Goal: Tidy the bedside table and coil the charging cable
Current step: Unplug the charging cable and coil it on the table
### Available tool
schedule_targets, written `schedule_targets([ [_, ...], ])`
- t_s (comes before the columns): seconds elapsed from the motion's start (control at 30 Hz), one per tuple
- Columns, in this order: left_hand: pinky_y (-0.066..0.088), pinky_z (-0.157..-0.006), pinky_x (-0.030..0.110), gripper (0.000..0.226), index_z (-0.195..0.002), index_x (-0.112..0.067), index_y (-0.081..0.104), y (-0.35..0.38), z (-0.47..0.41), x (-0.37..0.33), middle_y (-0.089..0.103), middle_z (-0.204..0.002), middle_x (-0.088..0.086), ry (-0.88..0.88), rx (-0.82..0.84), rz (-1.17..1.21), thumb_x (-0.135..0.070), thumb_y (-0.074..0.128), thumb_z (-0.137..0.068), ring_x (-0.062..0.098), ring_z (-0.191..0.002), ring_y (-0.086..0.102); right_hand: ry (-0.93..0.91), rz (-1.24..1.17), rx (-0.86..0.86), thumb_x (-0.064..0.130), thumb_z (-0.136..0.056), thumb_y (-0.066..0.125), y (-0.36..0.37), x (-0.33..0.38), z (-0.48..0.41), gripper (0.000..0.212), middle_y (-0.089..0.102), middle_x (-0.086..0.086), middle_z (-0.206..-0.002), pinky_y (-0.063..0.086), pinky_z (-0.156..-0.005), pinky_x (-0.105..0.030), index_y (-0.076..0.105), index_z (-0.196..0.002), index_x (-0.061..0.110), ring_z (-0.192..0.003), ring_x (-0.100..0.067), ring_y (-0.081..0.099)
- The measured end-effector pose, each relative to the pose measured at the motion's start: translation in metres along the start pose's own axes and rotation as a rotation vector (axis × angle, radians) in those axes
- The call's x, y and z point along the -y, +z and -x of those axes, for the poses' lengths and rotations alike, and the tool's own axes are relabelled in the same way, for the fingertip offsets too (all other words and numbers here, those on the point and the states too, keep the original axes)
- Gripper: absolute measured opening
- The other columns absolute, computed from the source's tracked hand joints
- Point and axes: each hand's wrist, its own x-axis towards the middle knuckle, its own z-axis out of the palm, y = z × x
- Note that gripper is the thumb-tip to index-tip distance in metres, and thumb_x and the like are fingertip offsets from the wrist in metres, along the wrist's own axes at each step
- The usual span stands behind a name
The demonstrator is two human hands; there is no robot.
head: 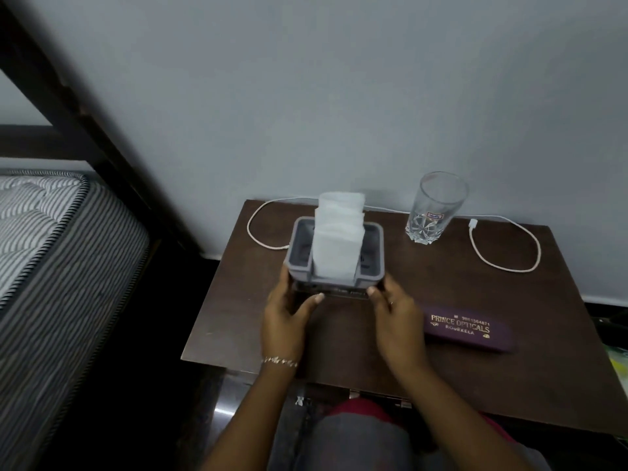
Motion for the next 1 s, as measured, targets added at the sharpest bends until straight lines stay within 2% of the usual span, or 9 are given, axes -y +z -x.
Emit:
schedule_targets([
  [0.17, 0.044, -0.101, 0.025, 0.072, -0.140, -0.014, 0.040, 0.005, -0.034, 0.004, 0.056, -0.129, -0.011, 0.025, 0.035, -0.041, 0.001, 0.070, -0.076, 0.003, -0.121, 0.052, -0.017, 0.055, -0.050, 0.010, -0.093, 0.053, 0.006, 0.002, -0.031, 0.033, 0.070, -0.014, -0.112, 0.036, -0.073, -0.015, 0.058, -0.126, 0.007, -0.102, -0.025, 0.065],
  [0.27, 0.043, -0.104, 0.035, 0.073, -0.139, -0.014, 0.040, 0.003, -0.052, 0.008, 0.055, -0.131, -0.006, 0.022, 0.032, -0.057, -0.003, 0.071, -0.074, 0.009, -0.122, 0.052, -0.029, 0.069, -0.051, 0.009, -0.092, 0.054, 0.012, 0.006, -0.043, 0.033, 0.070, -0.014, -0.110, 0.035, -0.071, -0.014, 0.059, -0.125, 0.008, -0.100, -0.025, 0.065],
  [0.47, 0.044, -0.103, 0.042, 0.075, -0.138, -0.018, 0.042, 0.004, -0.067, 0.017, 0.057, -0.130, -0.004, 0.032, 0.017, -0.056, -0.016, 0.072, -0.069, 0.010, -0.121, 0.053, -0.030, 0.051, -0.043, 0.009, -0.091, 0.054, 0.019, 0.007, -0.054, 0.034, 0.071, -0.010, -0.110, 0.039, -0.076, -0.017, 0.059, -0.125, 0.011, -0.098, -0.020, 0.065],
  [0.57, 0.043, -0.104, 0.041, 0.077, -0.139, -0.022, 0.039, 0.004, -0.064, 0.019, 0.055, -0.133, -0.005, 0.049, 0.035, -0.079, -0.014, 0.072, -0.070, 0.008, -0.123, 0.051, -0.020, 0.044, -0.001, 0.008, -0.091, 0.054, 0.013, 0.008, -0.052, 0.035, 0.072, -0.007, -0.103, 0.040, -0.071, -0.009, 0.059, -0.125, 0.014, -0.088, -0.013, 0.063],
  [0.63, 0.038, -0.108, 0.037, 0.085, -0.144, -0.022, 0.032, 0.005, -0.061, 0.018, 0.048, -0.140, -0.003, 0.045, 0.026, -0.102, -0.012, 0.075, -0.071, 0.008, -0.129, 0.044, -0.007, 0.031, 0.030, 0.009, -0.092, 0.054, 0.009, 0.006, -0.049, 0.040, 0.069, -0.008, -0.111, 0.042, -0.081, -0.006, 0.053, -0.131, 0.014, -0.095, -0.014, 0.063],
  [0.73, 0.028, -0.113, 0.030, 0.093, -0.147, -0.023, 0.020, 0.006, -0.049, 0.009, 0.030, -0.151, 0.000, -0.013, -0.117, -0.176, -0.016, 0.076, -0.073, 0.010, -0.138, 0.028, 0.022, -0.072, 0.013, 0.012, -0.093, 0.055, -0.003, 0.010, -0.041, 0.049, 0.054, -0.009, -0.136, 0.041, -0.107, -0.030, 0.042, -0.140, 0.011, -0.123, -0.017, 0.054],
  [0.83, 0.034, -0.111, 0.037, 0.079, -0.142, -0.024, 0.029, 0.013, -0.020, -0.004, 0.034, -0.147, 0.000, -0.056, -0.294, -0.085, -0.017, 0.073, -0.077, 0.013, -0.133, 0.036, 0.027, -0.171, -0.091, 0.007, -0.092, 0.056, -0.038, 0.017, -0.028, 0.045, 0.055, -0.001, -0.133, 0.040, -0.103, -0.017, 0.047, -0.136, 0.009, -0.120, -0.006, 0.054],
  [0.9, 0.043, -0.102, 0.034, 0.058, -0.132, -0.026, 0.041, 0.029, 0.002, -0.012, 0.045, -0.137, -0.001, -0.119, -0.244, -0.023, -0.016, 0.068, -0.081, 0.009, -0.119, 0.048, 0.006, -0.145, -0.183, 0.008, -0.091, 0.057, -0.070, 0.012, -0.017, 0.041, 0.058, 0.001, -0.129, 0.042, -0.099, -0.017, 0.052, -0.131, 0.012, -0.115, -0.005, 0.057],
  [1.0, 0.048, -0.096, 0.034, 0.039, -0.118, -0.027, 0.053, 0.065, 0.024, -0.014, 0.056, -0.124, 0.001, -0.205, 0.062, -0.022, -0.014, 0.066, -0.083, 0.006, -0.104, 0.055, 0.038, 0.055, -0.306, 0.015, -0.090, 0.060, -0.112, -0.014, 0.001, 0.038, 0.059, 0.001, -0.124, 0.040, -0.094, -0.022, 0.056, -0.128, 0.015, -0.109, -0.009, 0.056],
])
